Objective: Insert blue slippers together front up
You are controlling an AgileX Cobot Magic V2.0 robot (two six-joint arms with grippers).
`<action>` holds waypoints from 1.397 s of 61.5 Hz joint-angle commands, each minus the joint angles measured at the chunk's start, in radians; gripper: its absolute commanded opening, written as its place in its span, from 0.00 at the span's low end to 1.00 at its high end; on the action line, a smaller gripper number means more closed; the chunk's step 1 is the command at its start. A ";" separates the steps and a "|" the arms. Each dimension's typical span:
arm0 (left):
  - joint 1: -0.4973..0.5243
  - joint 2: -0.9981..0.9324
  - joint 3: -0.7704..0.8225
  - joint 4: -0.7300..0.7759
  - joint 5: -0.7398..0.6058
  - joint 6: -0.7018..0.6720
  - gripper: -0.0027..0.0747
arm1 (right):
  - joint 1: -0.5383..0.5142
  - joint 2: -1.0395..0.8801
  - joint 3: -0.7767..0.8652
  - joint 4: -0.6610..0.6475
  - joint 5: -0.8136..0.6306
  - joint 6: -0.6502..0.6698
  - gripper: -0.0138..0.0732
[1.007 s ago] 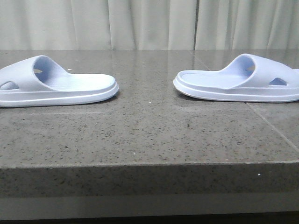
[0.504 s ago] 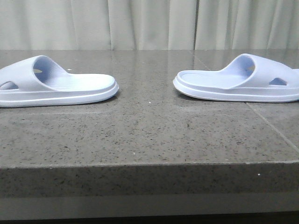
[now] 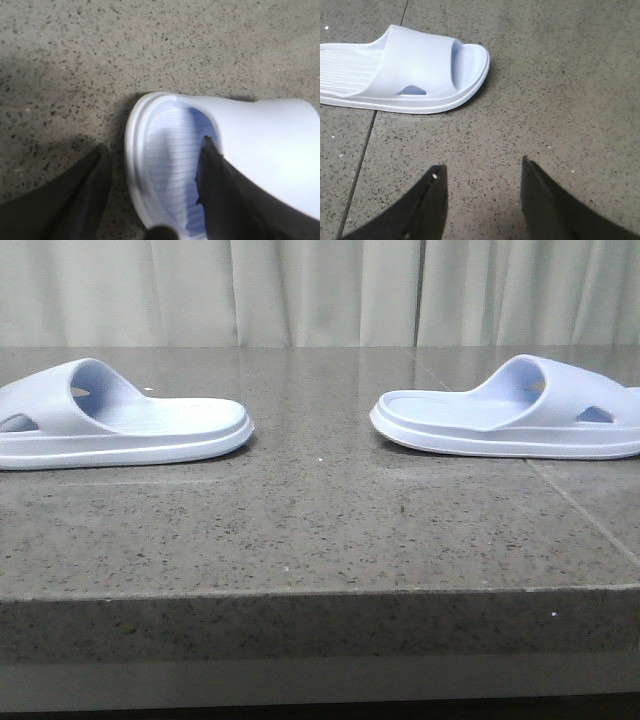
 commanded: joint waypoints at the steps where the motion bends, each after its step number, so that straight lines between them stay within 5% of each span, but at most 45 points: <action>1: -0.012 -0.013 -0.036 -0.057 -0.019 0.005 0.53 | -0.004 0.009 -0.038 -0.001 -0.063 -0.006 0.59; 22: -0.012 0.050 -0.036 -0.059 0.029 0.009 0.51 | -0.004 0.009 -0.038 -0.001 -0.062 -0.006 0.59; 62: -0.038 0.088 -0.036 -0.094 0.135 0.040 0.01 | -0.004 0.009 -0.038 -0.001 -0.061 -0.006 0.59; 86: -0.038 0.011 -0.105 -0.174 0.238 0.048 0.01 | -0.004 0.009 -0.038 -0.001 -0.071 -0.006 0.59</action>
